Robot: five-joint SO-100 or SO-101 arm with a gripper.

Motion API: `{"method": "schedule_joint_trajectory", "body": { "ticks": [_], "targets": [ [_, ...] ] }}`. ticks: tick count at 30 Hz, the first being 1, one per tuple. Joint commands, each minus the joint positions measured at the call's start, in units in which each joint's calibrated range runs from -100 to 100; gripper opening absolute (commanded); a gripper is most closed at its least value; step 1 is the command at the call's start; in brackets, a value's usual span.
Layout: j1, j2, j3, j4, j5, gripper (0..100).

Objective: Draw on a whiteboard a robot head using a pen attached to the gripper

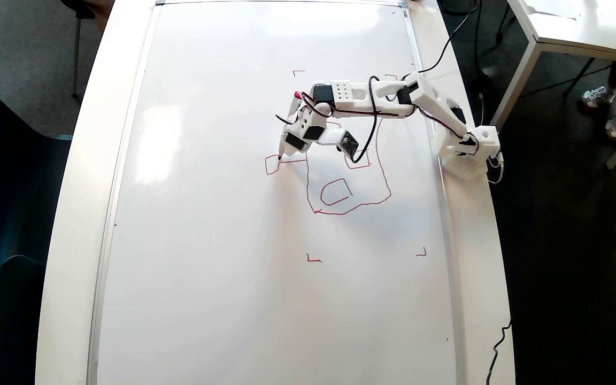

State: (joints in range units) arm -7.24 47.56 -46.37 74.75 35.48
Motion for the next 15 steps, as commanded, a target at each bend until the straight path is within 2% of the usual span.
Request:
{"method": "schedule_joint_trajectory", "body": {
  "ticks": [1,8,15],
  "targets": [
    [-1.56,-0.39,0.84,1.27,-0.2,1],
    [-2.01,-0.56,0.11,1.27,-0.52,1],
    [-0.46,-9.62,0.11,1.19,-2.02,1]
  ]
}}
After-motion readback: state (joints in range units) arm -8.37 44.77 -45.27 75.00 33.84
